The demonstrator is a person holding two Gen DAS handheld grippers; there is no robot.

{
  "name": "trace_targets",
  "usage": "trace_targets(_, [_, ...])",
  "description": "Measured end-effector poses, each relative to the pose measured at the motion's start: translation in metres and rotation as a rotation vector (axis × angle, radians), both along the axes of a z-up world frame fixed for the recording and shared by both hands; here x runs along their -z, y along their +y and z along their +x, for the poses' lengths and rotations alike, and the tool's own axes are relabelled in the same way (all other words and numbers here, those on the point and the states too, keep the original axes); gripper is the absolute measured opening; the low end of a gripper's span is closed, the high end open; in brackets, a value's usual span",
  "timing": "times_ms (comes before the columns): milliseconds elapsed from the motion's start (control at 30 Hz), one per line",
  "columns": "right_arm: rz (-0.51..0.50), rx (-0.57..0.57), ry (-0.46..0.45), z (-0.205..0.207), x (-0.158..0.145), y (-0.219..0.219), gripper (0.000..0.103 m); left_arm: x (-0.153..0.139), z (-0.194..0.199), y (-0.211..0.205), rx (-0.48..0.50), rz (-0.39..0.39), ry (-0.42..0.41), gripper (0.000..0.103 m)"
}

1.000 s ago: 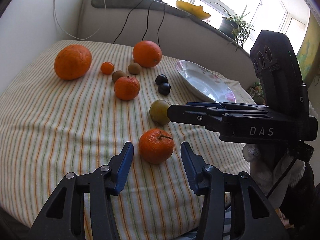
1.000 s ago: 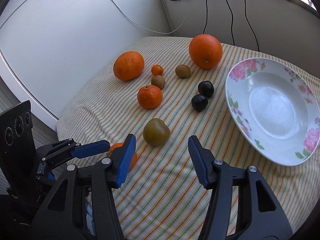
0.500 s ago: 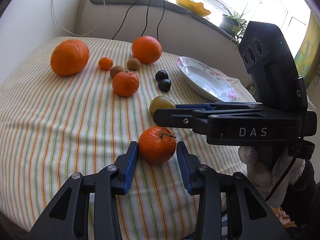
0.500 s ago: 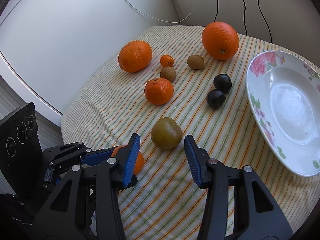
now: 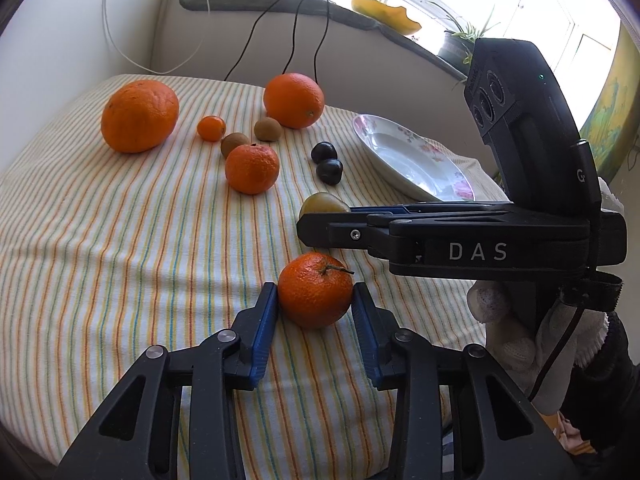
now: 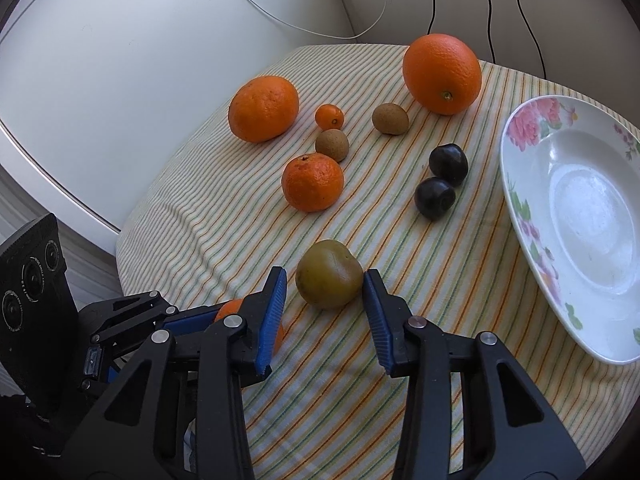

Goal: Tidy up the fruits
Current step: 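Grasp a tangerine with the left gripper while the right gripper grasps a brown kiwi, then carry the tangerine and kiwi over the white plate and open both grippers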

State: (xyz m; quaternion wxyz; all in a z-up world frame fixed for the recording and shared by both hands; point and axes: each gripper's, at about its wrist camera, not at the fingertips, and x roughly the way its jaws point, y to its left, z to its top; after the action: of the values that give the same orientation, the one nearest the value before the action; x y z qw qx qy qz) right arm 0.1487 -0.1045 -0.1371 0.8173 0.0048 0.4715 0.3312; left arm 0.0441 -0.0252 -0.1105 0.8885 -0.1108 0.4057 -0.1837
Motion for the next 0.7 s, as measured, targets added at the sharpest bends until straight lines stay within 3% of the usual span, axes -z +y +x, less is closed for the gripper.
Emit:
trace_targets(67, [-0.004, 0.006, -0.007, 0.000, -0.001, 0.000, 0.033, 0.000, -0.001, 0.000, -0.002, -0.002, 0.000, 0.036])
trace_targets(300, [0.024, 0.025, -0.013, -0.002, -0.006, -0.011, 0.032, -0.003, -0.002, 0.001, -0.003, -0.009, 0.003, 0.035])
trace_targets(700, [0.059, 0.114, -0.113, -0.016, -0.040, -0.063, 0.031, -0.016, 0.006, -0.014, 0.026, -0.001, -0.028, 0.035])
